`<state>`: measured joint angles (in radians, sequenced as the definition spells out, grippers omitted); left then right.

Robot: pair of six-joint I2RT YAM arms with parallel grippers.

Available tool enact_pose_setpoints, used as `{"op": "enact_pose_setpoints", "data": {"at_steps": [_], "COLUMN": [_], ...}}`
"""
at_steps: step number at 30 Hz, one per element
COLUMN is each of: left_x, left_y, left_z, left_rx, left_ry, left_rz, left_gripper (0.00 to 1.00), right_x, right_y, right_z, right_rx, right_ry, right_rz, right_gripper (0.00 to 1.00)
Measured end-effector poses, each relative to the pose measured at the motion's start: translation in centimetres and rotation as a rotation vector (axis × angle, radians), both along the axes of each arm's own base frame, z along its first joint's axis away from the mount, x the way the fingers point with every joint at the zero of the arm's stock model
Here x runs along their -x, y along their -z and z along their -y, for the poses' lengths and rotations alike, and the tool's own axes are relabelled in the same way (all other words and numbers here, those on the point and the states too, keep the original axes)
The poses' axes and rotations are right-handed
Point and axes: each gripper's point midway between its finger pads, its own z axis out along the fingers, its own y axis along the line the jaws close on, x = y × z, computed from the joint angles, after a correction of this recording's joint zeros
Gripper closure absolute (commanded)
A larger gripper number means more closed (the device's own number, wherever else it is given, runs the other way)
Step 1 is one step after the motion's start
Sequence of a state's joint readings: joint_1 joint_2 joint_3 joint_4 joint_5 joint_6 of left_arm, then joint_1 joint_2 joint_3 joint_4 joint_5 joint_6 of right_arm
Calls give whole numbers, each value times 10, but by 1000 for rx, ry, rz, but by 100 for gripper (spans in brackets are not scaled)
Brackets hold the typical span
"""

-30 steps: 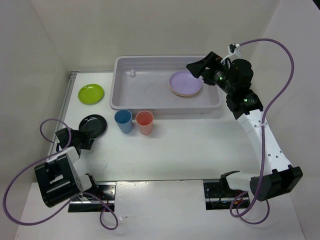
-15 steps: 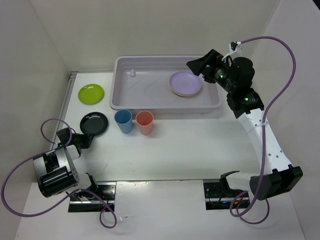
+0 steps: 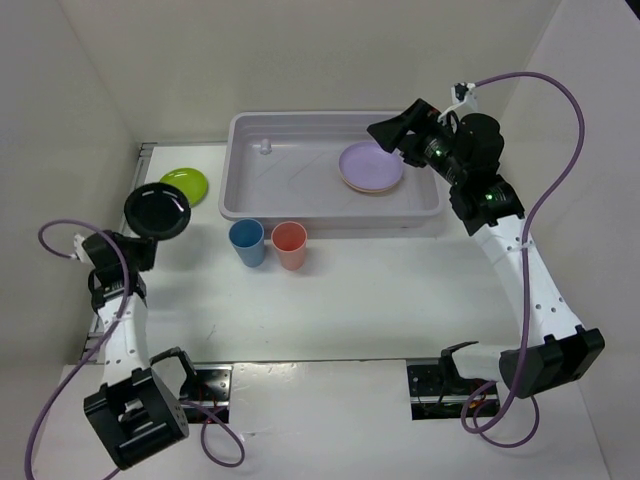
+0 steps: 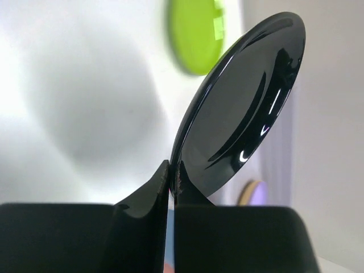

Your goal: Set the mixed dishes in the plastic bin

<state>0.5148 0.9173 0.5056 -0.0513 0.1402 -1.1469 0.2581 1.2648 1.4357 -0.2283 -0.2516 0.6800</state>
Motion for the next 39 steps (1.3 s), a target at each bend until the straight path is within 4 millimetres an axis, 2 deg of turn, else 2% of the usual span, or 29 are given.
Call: {"op": "enact_pose_setpoints", "data": {"at_steps": [5,7,10,13,18,21,28,32,39], "left_x": [-20,-36,-72,-118,-187,-221,-277,-292,-288], "left_y": [-67,-91,-124,-145,-132,-114,-70,-42,5], "left_z": [-3,-1,6,28,84,119,188,210,228], "left_rx": [-54,-65,-88,-105,-108,-115,-134,-145,-139], "left_ry": [49,90,187,325,538,645,832,902,971], "left_rz": [115,147,183,224,188,152,55,-1,-116], "left_gripper": [100,100,100,100,100,100,100,100,100], "right_x": [3,3,5,11,19,18,15,12,6], "right_y": [1,1,-1,-10,-23,-24,-29,-29,-22], "right_z": [-5,-6,-9,-21,-35,-34,-28,-29,-31], "right_rx": [1,1,-1,-6,-14,-14,-10,-8,0], "right_ry": [-15,-15,-22,-48,-74,-60,-17,-5,6], "right_rz": [-3,-3,-2,13,40,40,35,33,14], "right_gripper": [11,11,11,11,11,11,11,11,11]}}
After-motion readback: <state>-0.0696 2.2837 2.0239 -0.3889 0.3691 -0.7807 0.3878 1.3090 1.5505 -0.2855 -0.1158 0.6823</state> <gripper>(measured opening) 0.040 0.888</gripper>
